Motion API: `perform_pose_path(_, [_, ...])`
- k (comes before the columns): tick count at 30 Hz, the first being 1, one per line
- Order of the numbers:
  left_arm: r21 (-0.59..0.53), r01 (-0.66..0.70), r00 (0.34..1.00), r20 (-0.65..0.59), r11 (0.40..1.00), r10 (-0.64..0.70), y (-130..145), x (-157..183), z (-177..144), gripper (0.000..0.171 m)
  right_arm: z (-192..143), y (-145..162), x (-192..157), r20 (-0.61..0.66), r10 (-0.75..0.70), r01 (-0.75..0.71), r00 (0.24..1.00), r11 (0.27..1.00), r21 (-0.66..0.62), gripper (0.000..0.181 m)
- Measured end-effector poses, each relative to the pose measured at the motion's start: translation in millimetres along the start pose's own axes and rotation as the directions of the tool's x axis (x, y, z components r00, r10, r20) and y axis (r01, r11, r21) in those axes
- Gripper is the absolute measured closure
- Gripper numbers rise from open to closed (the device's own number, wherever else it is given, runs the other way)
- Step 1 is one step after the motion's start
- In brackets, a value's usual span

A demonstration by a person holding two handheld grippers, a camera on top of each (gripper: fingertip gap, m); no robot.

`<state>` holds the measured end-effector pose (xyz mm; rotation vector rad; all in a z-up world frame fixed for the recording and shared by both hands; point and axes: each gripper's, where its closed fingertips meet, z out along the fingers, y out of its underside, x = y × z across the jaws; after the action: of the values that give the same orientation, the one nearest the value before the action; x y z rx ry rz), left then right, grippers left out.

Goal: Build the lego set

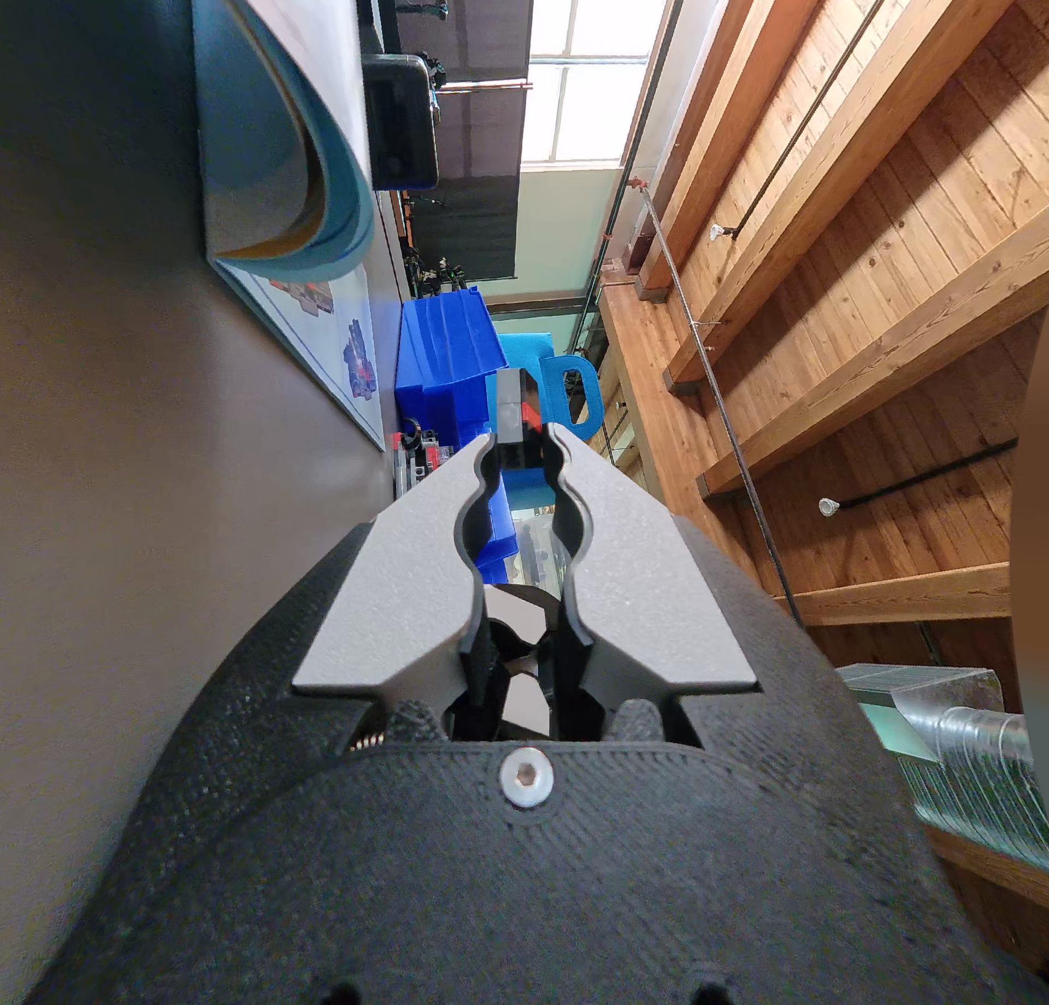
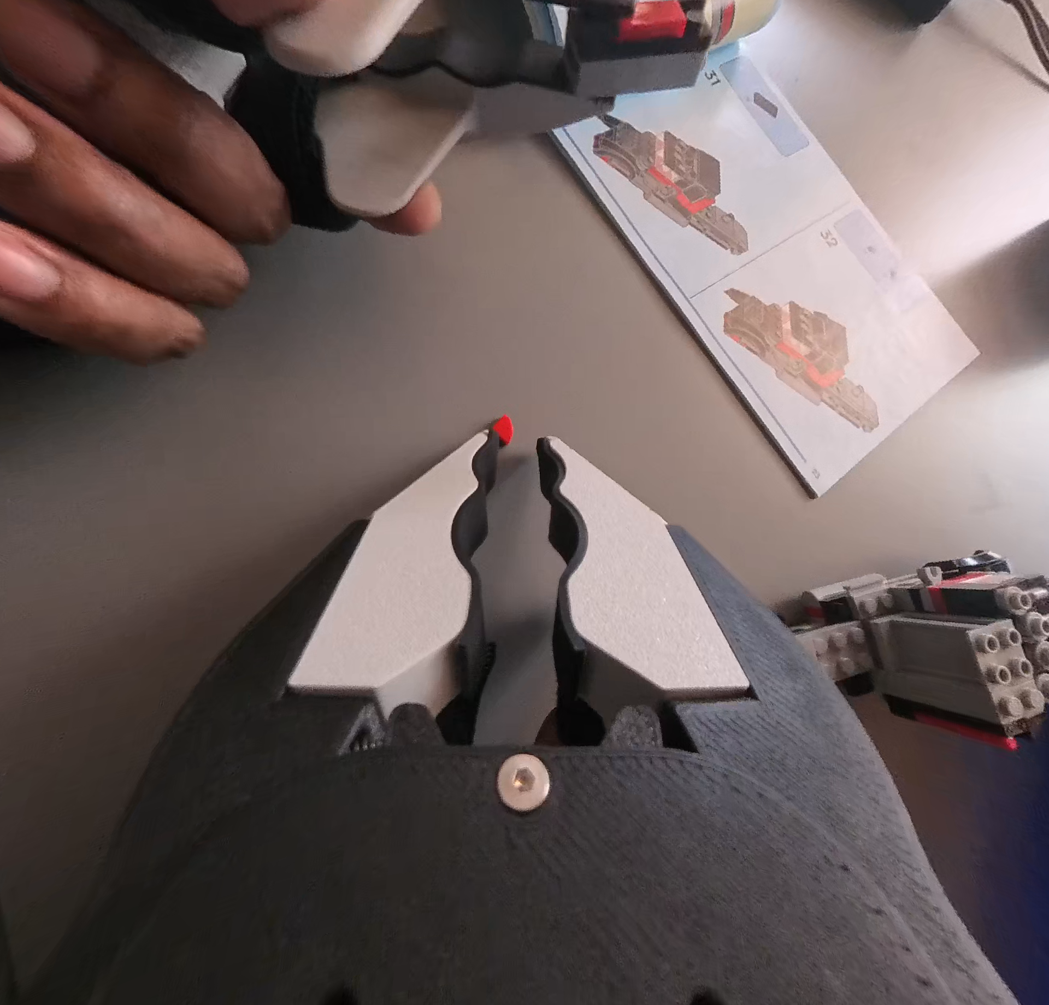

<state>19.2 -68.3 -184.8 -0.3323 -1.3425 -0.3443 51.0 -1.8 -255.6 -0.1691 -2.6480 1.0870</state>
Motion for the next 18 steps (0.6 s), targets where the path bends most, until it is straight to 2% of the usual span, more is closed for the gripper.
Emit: perform_pose_path(18, [0.000,0.001,1.000,-0.003,1.000,-0.001,0,0,0,0.156,2,-2,12,-0.032,0.039,-0.039,0.999,0.999,0.004,0.167])
